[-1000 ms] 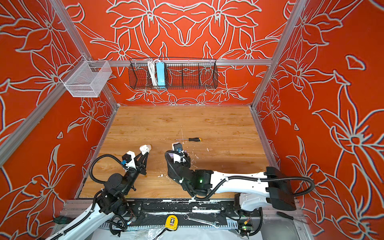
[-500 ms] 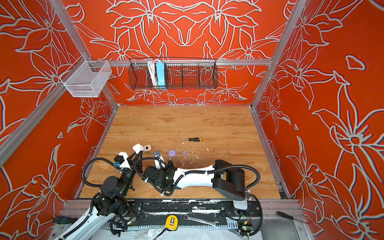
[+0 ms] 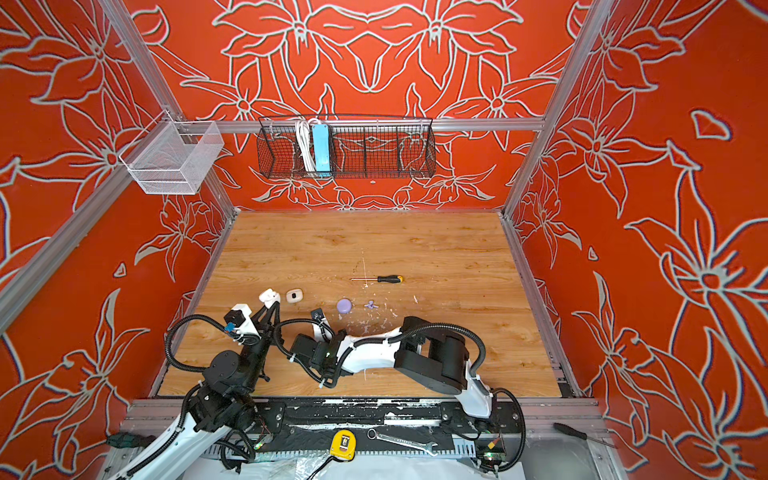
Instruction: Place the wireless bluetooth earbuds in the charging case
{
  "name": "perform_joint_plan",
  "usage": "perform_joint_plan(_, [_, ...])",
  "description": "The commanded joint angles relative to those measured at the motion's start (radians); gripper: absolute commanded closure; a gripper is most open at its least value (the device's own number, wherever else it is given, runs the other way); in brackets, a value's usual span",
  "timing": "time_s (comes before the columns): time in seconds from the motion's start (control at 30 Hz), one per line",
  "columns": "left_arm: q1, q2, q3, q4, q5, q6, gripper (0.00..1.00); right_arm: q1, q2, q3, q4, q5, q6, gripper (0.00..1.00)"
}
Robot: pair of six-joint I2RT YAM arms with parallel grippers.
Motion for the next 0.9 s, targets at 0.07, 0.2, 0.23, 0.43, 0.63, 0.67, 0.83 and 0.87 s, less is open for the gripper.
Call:
perform_joint_plan(0.07, [0.004,-0.014,0.000,0.008,-0.010,-0.021,1.00,0.008,-0.003,-0.008,-0.053,-0.015,0.070,0.24])
perform_joint_plan(0.2, [0.004,-0.014,0.002,0.008,-0.011,-0.023,1.00,0.024,-0.026,-0.042,-0.060,-0.018,0.087,0.24])
perform_joint_plan(0.23, [0.004,-0.014,0.002,0.008,-0.011,-0.023,1.00,0.028,-0.031,-0.048,-0.068,-0.015,0.092,0.24])
perform_joint_plan(0.43, [0.004,-0.014,0.003,0.005,-0.011,-0.027,1.00,0.039,-0.085,-0.113,-0.063,0.000,0.127,0.25])
perform_joint_plan(0.63, [0.004,-0.014,0.005,0.003,-0.012,-0.032,1.00,0.042,-0.111,-0.145,-0.034,-0.006,0.125,0.28])
perform_joint_plan(0.67, [0.004,-0.014,0.006,0.001,-0.012,-0.031,1.00,0.041,-0.107,-0.142,-0.030,-0.010,0.121,0.28])
perform_joint_plan(0.83, [0.004,-0.014,0.011,-0.012,-0.018,-0.035,1.00,0.041,-0.099,-0.132,-0.003,-0.036,0.119,0.40])
perform_joint_plan(0.87, [0.004,-0.014,0.012,-0.012,-0.018,-0.034,1.00,0.041,-0.099,-0.133,0.002,-0.038,0.121,0.43])
